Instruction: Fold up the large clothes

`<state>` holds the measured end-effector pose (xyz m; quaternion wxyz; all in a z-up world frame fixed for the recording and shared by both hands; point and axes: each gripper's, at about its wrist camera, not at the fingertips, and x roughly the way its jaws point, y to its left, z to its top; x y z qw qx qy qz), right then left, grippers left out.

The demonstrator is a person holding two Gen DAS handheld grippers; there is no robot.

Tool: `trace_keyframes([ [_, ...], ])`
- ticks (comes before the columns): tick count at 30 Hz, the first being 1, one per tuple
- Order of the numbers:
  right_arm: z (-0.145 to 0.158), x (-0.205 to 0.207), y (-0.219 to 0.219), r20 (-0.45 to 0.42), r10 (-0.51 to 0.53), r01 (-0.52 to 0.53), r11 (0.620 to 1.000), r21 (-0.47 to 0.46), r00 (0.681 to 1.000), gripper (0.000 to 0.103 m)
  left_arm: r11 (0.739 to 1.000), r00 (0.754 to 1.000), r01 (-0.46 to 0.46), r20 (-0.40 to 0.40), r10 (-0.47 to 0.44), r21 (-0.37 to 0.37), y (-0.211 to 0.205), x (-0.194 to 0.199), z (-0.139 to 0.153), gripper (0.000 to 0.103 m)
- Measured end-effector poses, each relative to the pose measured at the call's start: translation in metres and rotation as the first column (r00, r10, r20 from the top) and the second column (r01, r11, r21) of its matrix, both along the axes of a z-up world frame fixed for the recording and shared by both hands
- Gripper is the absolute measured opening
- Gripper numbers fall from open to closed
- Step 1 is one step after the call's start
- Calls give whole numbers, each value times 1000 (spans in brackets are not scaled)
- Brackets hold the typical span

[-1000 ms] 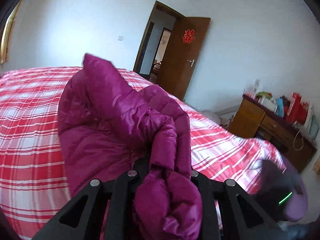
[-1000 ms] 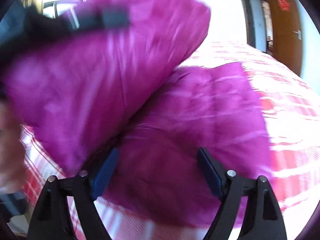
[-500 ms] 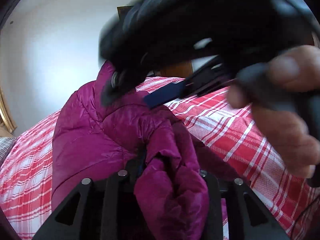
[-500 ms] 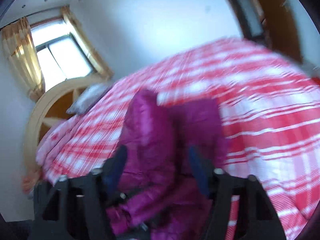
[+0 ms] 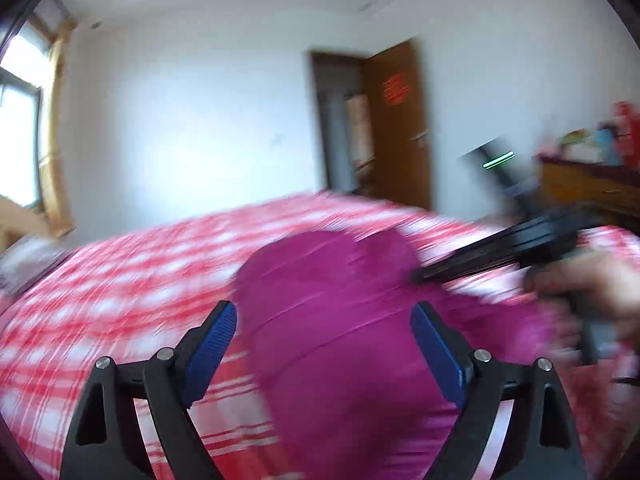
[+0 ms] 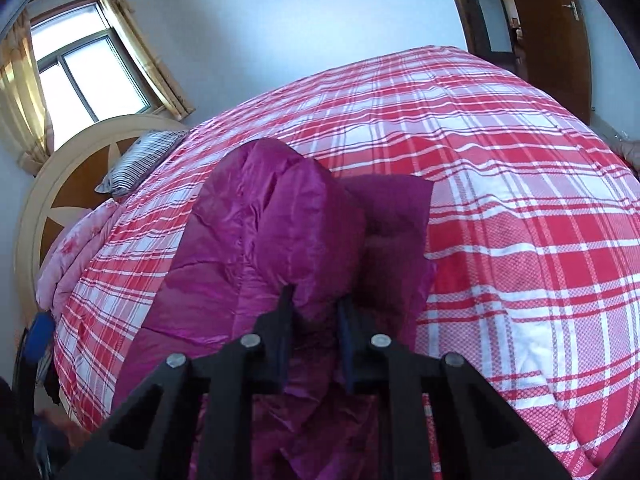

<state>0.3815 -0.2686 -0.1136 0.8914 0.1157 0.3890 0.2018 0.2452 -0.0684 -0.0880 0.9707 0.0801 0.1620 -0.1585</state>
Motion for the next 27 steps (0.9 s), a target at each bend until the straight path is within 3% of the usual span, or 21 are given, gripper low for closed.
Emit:
trace_keyframes([
  [2,0,0,-3,-8,-25,25,1000,0,1000,24,999,994,-31,-103,33,20,0,26,-20,89],
  [3,2,-1,-5,-12,-48,48,999,-1,999,25,1000,991,-23,-132,22,-6,1,34,-31,89],
  [5,13,-9,-6,-4,-105,105,994,3,994,29,999,987,-14,-161,6,-49,-7,40,-41,89],
  [10,68,-37,8,89,-230,229,973,12,969,31,1000,989,6,-147,-7,-5,-29,35,-39,89],
  [14,93,-38,36,157,-150,124,979,162,976,41,1000,987,14,-159,-18,-26,-34,40,-42,89],
  [17,74,-8,48,110,-64,28,955,296,992,44,1000,987,10,-158,-14,-24,-31,40,-41,89],
  [19,52,12,47,74,-80,52,945,322,994,46,1000,988,-6,-155,2,-24,-22,40,-38,89],
  [23,22,27,30,16,-155,143,945,295,988,43,994,985,-103,-139,98,-32,-3,52,-23,89],
  [27,11,25,23,22,-211,202,959,200,977,43,986,977,-168,-135,165,-14,-11,83,0,89],
])
